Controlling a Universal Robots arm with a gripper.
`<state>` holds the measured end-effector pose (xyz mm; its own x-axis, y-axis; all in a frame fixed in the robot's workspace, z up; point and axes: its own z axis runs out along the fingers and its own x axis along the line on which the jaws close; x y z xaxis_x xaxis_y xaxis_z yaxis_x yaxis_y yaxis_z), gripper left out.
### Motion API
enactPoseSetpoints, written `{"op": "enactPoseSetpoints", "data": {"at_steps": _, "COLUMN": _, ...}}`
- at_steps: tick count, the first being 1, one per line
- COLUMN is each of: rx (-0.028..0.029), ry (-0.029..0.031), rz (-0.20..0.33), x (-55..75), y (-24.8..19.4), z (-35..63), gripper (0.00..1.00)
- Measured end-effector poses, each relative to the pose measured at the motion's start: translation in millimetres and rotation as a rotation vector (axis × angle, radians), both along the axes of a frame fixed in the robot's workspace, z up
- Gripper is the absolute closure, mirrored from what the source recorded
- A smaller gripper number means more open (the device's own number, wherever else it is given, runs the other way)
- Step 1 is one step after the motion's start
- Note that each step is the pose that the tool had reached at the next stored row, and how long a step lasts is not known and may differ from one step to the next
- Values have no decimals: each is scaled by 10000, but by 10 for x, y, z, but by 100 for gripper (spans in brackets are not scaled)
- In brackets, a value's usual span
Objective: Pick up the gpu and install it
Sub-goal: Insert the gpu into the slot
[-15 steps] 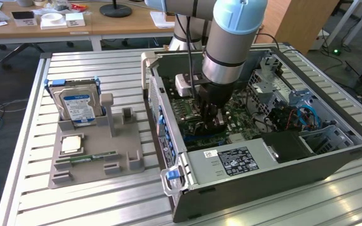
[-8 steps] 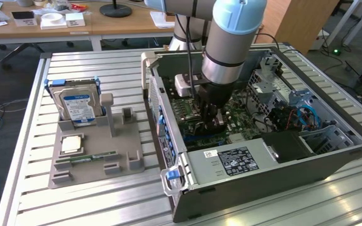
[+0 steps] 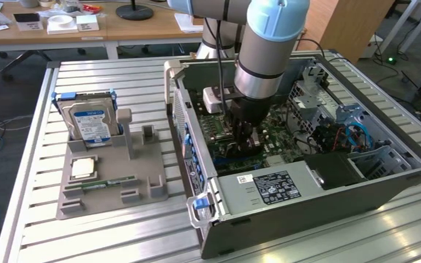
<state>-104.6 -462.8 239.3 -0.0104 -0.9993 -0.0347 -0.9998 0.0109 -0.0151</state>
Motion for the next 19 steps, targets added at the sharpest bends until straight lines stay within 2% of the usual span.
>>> {"op": "enactPoseSetpoints", "data": {"at_steps": 19, "rx": -2, "ry": 2, "rz": -1, "x": -1, "y": 0, "z": 0, "gripper": 74}}
